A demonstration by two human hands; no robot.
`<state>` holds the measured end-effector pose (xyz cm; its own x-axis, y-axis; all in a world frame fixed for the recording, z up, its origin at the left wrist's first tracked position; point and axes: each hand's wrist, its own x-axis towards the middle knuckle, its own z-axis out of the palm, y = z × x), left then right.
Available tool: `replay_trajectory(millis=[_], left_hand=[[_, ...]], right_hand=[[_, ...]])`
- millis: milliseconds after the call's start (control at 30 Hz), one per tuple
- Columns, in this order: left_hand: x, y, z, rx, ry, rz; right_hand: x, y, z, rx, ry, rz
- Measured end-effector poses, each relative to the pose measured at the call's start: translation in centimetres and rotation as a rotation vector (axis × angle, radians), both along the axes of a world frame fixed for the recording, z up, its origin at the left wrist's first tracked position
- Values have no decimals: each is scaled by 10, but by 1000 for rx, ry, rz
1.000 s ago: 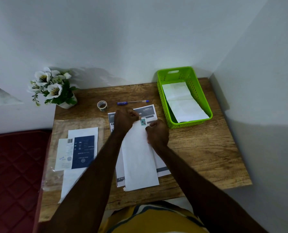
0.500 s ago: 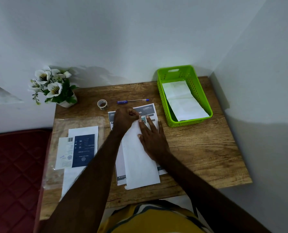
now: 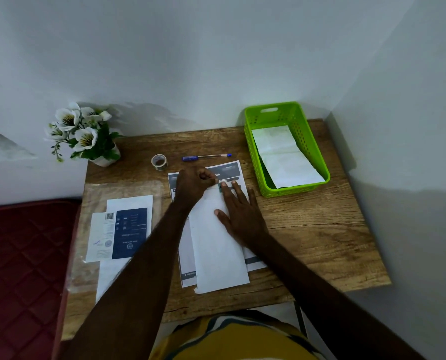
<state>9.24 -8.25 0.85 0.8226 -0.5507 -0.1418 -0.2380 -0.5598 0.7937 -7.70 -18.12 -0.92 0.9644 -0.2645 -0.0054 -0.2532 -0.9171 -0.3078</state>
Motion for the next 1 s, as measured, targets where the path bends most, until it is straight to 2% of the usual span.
replay_trajectory(millis=[167,300,400,567,700,833,1000], left_hand=[[-3,1,2,-14,-30,-9],[-1,2,1,-12,-31,-18],[0,2,0,-27,-28,-27],[-1,2,0,-17,-19,-19],[-1,1,1,-11,-16,-11],[-1,0,0,-13,-13,-13],[-2,0,0,-17,-16,-6]], right_hand=[[0,-1,2,83,2,-16],[-6,0,5,32,-66,33],[-11,8,7,28,-25,37],[-6,2,12,-94,-50,74],[-5,-2,13,-65,-86,4],[-10,2,6,-35,-8,22],[0,-3,18,17,-170,-64]])
